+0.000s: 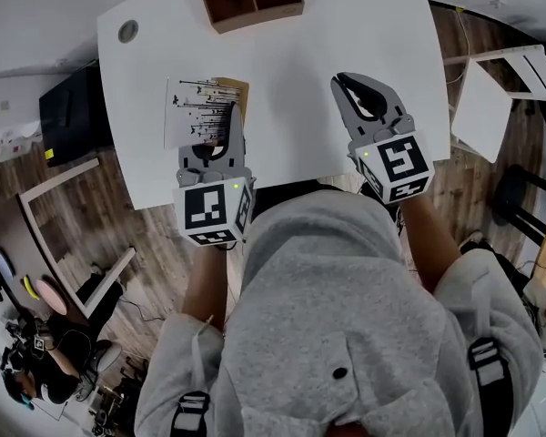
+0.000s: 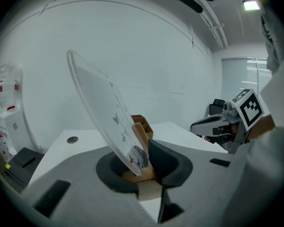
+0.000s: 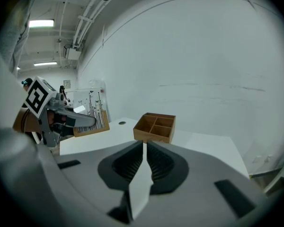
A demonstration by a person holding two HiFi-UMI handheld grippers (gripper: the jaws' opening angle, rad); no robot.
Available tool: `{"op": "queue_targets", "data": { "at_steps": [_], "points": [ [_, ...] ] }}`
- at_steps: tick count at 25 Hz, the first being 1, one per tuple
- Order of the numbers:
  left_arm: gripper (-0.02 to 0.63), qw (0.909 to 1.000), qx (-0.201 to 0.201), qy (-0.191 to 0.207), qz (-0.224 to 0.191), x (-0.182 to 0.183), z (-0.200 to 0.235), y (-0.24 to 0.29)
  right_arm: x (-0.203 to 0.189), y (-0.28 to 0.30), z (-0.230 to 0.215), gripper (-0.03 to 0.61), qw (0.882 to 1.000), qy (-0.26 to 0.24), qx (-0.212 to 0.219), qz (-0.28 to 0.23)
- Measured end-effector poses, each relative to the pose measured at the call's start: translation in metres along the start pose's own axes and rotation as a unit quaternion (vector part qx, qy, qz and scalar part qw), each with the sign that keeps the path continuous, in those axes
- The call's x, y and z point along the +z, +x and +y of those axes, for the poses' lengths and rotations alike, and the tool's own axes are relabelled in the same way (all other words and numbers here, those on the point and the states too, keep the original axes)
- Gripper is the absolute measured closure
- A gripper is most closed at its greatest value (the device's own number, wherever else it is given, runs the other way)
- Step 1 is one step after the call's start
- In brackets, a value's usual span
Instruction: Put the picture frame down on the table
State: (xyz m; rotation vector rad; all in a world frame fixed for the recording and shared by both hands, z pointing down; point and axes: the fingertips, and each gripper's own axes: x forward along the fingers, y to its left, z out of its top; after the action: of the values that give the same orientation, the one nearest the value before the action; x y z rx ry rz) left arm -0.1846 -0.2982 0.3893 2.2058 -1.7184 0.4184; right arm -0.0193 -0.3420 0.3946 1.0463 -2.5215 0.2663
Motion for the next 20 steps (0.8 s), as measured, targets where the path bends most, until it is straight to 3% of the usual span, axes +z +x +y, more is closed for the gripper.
{"op": "queue_targets", "data": {
  "at_steps": [20],
  "points": [
    [0.529, 0.9989, -0.019, -0.003, 0.042, -0.027, 0.019, 0.046, -0.016, 0.036, -0.006, 0.535, 0.999, 0.024, -0.005, 0.033]
  ]
}}
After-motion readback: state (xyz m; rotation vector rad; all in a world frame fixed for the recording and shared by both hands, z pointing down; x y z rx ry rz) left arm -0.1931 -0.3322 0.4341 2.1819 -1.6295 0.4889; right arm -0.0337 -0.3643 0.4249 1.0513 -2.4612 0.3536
